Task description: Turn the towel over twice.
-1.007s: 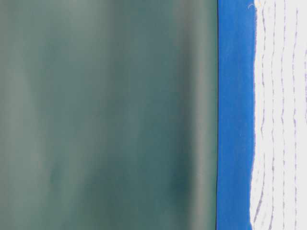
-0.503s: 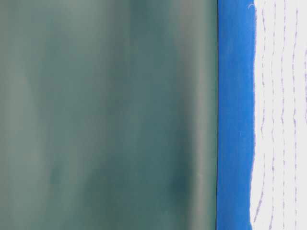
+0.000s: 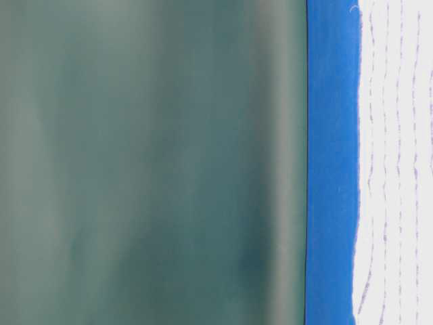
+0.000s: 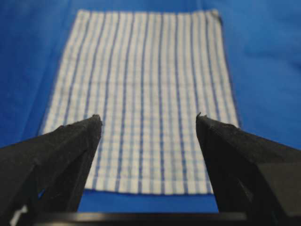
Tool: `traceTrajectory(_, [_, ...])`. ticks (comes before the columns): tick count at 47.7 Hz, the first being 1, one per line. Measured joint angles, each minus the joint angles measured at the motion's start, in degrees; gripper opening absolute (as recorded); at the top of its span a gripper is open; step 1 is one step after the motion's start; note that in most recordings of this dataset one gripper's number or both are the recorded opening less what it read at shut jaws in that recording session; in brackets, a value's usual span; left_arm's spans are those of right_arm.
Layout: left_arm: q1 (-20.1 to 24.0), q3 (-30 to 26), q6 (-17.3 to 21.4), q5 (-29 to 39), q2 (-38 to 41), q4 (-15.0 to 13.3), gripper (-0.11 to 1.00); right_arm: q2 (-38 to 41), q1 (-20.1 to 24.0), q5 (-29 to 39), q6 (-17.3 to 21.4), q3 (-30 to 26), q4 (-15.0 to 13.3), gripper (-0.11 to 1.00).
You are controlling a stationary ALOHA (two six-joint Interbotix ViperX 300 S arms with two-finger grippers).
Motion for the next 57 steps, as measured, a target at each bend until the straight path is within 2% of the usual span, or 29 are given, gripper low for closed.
traceTrajectory(10, [0.0,1.1,-0.1,0.5,0.1,0.1,0.75,0.4,-0.8,-0.2,3.3,2.7,0.0,0.49])
traceTrajectory(20, [-0.1,1.1,0.0,4.4,-0.2,0.0,0.75,1.8,-0.7,-0.4,3.3,3.2,0.1,0.49])
traceTrajectory(29, [0.0,0.7,-0.2,10.5,-1.8,0.0,0.75,3.7,-0.8,-0.3,3.2,3.2,1.2,0.49])
traceTrajectory(36, [0.0,0.4,-0.4,14.9,-2.5,0.0,0.75,6.5,-0.8,-0.3,3.3,3.5,3.2,0.49])
traceTrajectory(41, [0.0,0.3,-0.4,15.8,-2.6,0.0,0.75,9.1,-0.8,-0.2,3.3,3.9,4.5,0.49])
traceTrajectory(49, [0.2,0.1,-0.3,16.7,-2.6,0.0,0.75,11.8,-0.8,-0.1,3.3,3.9,4.8,0.49])
traceTrajectory(57, [0.8,-0.6,-0.5,20.4,-3.8,-0.1,0.75,12.2,-0.8,2.4,3.3,2.0,5.4,0.49])
